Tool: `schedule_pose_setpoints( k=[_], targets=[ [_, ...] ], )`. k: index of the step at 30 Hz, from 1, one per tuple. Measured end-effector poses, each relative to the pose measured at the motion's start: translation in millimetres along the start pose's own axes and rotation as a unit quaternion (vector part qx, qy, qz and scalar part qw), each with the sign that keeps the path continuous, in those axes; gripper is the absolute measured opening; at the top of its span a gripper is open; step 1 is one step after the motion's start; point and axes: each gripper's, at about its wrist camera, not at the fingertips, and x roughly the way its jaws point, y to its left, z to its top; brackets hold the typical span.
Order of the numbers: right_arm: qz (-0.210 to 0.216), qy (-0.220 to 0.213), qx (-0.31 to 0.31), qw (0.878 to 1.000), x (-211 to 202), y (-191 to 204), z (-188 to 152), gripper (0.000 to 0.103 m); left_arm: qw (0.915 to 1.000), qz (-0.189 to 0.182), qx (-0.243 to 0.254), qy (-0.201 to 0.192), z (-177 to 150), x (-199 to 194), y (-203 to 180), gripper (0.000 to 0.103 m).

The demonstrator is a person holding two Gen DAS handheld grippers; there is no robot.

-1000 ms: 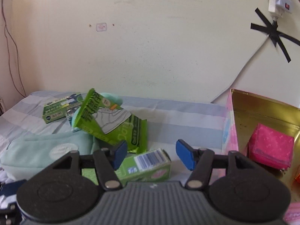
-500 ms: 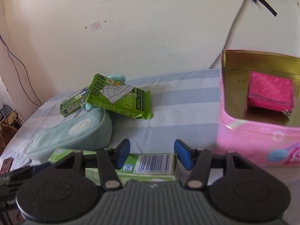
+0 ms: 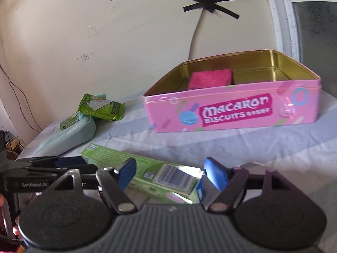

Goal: Organize objects
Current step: 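Grasp the green toothpaste box with the right gripper and lift it, then place the toothpaste box in the tin and open the right gripper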

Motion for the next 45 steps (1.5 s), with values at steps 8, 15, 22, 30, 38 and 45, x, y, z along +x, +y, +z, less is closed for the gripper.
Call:
schedule_pose_setpoints(
  k=[8, 15, 22, 30, 38, 45],
  targets=[
    [0.008, -0.004, -0.07, 0.998, -6, -6, -22, 0.084, 0.9997, -0.014, -0.018, 0.011, 13, 9, 5, 0.076],
    [-0.01, 0.011, -0.131, 0.991, 19, 9, -23, 0.065, 0.9996, -0.009, 0.01, 0.026, 20, 29, -17, 0.087],
    [-0.02, -0.06, -0.152, 0.986, 1, -14, 50, 0.065, 0.9969, -0.004, 0.065, -0.044, 104, 40, -55, 0.087],
    [-0.084, 0.01, -0.178, 0.98, 80, -74, 170, 0.065, 0.992, 0.048, 0.101, -0.058, 193, 157, -90, 0.087],
    [-0.131, 0.12, -0.175, 0.968, 184, -122, 205, 0.064, 0.9947, 0.074, 0.068, 0.022, 220, 258, -76, 0.086],
    [-0.149, 0.116, -0.15, 0.97, 211, -135, 208, 0.07, 0.9926, 0.095, 0.059, 0.048, 211, 269, -71, 0.086]
  ],
)
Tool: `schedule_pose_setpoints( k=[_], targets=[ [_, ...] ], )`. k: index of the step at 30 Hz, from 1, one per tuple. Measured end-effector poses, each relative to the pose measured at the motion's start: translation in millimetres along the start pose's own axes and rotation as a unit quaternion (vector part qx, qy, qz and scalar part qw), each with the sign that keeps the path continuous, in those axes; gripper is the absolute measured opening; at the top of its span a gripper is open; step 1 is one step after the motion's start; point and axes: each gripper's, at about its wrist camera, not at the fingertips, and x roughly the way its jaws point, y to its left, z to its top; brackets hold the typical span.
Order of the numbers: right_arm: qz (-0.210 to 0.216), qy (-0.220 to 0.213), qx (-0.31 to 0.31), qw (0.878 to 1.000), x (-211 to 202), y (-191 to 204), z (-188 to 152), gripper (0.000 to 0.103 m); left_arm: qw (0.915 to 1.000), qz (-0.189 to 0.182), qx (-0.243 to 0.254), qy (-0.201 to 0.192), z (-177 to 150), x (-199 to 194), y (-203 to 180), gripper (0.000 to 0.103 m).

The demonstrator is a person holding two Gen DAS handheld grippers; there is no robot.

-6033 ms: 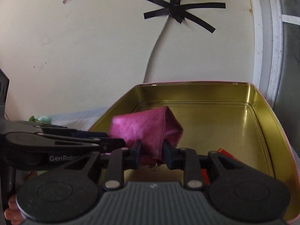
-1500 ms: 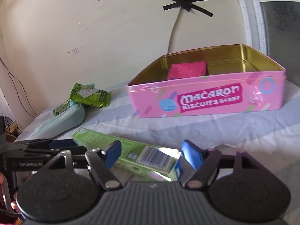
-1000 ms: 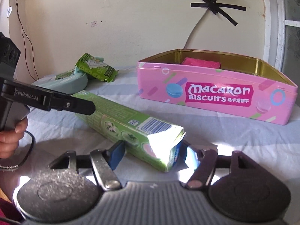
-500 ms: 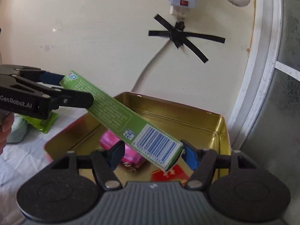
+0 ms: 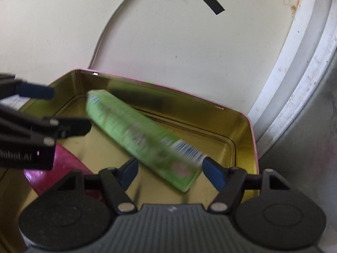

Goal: Organize objects
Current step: 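Place the toothpaste box in the tin and open the right gripper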

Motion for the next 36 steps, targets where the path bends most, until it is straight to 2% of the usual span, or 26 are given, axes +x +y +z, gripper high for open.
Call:
schedule_pose_setpoints(
  k=[4, 8, 11, 20, 30, 36],
  targets=[
    [0.012, -0.023, 0.02, 0.999, -23, -2, -8, 0.069, 1.0, -0.001, 0.002, -0.008, -4, -30, -4, 0.086],
    [0.033, -0.06, 0.047, 0.997, -69, -1, -29, 0.069, 0.9991, -0.005, 0.026, -0.035, -15, -73, -19, 0.086],
    [0.056, -0.087, 0.07, 0.992, -105, 3, -52, 0.069, 0.9985, -0.004, 0.033, -0.043, -29, -102, -30, 0.086],
    [0.067, -0.147, 0.137, 0.977, -172, 22, -118, 0.069, 0.997, 0.009, 0.06, -0.048, -83, -154, -46, 0.086],
    [0.078, -0.16, 0.183, 0.967, -188, 69, -168, 0.07, 0.9973, 0.04, 0.047, -0.04, -139, -186, -26, 0.086],
    [0.101, -0.139, 0.192, 0.966, -185, 103, -181, 0.071, 0.997, 0.064, 0.028, -0.033, -168, -195, -3, 0.086]
  ],
)
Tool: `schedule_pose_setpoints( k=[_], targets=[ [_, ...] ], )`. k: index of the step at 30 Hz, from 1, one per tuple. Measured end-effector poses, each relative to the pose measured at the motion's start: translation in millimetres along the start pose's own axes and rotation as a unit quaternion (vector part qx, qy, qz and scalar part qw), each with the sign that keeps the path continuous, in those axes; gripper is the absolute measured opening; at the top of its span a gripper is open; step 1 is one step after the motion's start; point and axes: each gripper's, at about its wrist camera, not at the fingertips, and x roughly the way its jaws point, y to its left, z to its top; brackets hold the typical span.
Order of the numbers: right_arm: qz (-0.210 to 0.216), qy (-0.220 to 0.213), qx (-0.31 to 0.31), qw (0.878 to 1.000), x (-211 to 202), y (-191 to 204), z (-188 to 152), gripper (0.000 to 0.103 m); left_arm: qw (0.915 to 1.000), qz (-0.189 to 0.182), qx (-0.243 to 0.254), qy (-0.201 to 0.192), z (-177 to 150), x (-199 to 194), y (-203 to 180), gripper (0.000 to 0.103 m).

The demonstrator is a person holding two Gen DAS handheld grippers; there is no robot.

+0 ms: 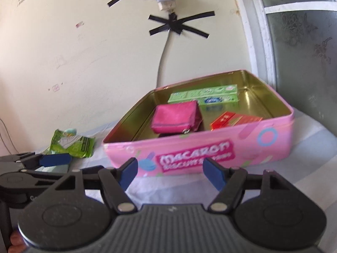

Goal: Organize objects
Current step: 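Place the toothpaste box in the tin and open the right gripper, then move the left gripper to the mint pencil case and grasp it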

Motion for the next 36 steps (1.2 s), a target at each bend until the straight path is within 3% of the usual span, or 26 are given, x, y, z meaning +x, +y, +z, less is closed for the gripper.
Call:
schedule_pose_setpoints(
  k=[10, 15, 22, 25, 31, 36],
  targets=[
    [0.018, 0.037, -0.035, 0.999, 18, 48, -18, 0.071, 0.9985, 0.029, -0.038, 0.027, -35, 1, 47, 0.086],
    [0.019, 0.04, -0.029, 0.999, 20, 60, -25, 0.071, 0.9981, 0.026, -0.048, 0.03, -43, 2, 58, 0.086],
    [-0.038, -0.015, -0.045, 0.998, -4, 70, -29, 0.071, 0.9989, 0.004, -0.045, 0.013, -45, 1, 59, 0.086],
    [-0.047, -0.02, -0.054, 0.997, -4, 73, -29, 0.071, 0.9989, -0.001, -0.046, 0.009, -48, 0, 63, 0.086],
    [-0.029, 0.003, -0.074, 0.997, 12, 93, -31, 0.071, 0.9981, -0.003, -0.061, 0.001, -61, -17, 88, 0.086],
    [0.019, 0.032, -0.114, 0.993, 30, 128, -33, 0.073, 0.9949, 0.014, -0.099, -0.011, -83, -46, 131, 0.086]
  ],
)
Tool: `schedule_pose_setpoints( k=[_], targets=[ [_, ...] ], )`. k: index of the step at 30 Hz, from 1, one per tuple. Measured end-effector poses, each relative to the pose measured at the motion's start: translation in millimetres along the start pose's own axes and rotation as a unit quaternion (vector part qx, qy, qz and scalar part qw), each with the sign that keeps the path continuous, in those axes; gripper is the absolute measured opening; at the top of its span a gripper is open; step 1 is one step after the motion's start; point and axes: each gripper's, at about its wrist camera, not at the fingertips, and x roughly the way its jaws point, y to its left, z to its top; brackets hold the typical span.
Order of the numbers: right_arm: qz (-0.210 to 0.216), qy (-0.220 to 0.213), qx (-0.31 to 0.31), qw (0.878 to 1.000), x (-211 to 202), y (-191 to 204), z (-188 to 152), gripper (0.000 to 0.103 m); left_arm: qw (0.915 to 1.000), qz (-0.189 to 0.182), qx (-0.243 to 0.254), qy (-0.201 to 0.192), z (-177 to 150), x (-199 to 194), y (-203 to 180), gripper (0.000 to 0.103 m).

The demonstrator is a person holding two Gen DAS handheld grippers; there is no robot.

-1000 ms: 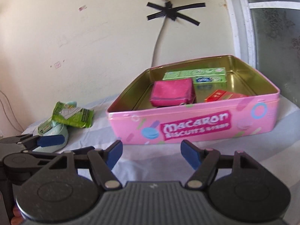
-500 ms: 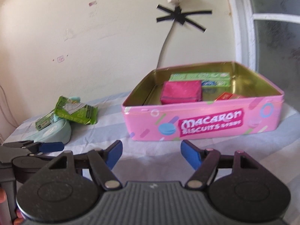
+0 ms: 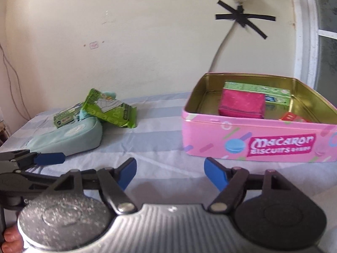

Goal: Organize objects
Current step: 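Move the left gripper to the mint pencil case and grasp it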

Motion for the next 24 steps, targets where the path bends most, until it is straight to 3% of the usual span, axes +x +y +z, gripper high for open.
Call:
schedule_pose_setpoints(
  k=[4, 7, 9, 12, 14, 16, 17, 21, 24],
  targets=[
    [0.062, 0.029, -0.02, 0.997, 29, 29, 12, 0.074, 0.9947, 0.055, -0.078, -0.038, -1, -31, 60, 0.087],
    [0.109, 0.045, -0.018, 0.993, 59, 49, 29, 0.073, 0.9801, 0.11, -0.159, -0.046, 1, -41, 112, 0.087],
    [0.146, 0.061, -0.003, 0.987, 83, 61, 42, 0.073, 0.97, 0.13, -0.203, -0.029, -1, -37, 143, 0.085],
    [0.169, 0.08, 0.016, 0.982, 119, 76, 57, 0.073, 0.9591, 0.127, -0.253, -0.004, -7, -28, 171, 0.076],
    [0.175, 0.094, 0.017, 0.98, 142, 86, 63, 0.072, 0.9555, 0.106, -0.275, 0.009, -11, -20, 179, 0.076],
    [0.178, 0.122, 0.012, 0.976, 162, 93, 63, 0.065, 0.9561, 0.077, -0.282, 0.022, -14, -11, 179, 0.076],
    [0.195, 0.134, 0.029, 0.971, 168, 91, 60, 0.055, 0.9587, 0.076, -0.273, 0.018, -13, -9, 175, 0.076],
    [0.198, 0.131, 0.039, 0.971, 150, 85, 48, 0.05, 0.9671, 0.075, -0.241, 0.026, -11, -7, 153, 0.071],
    [0.184, 0.124, 0.024, 0.975, 116, 67, 31, 0.049, 0.9735, 0.043, -0.222, 0.034, -13, -11, 134, 0.07]
  ],
)
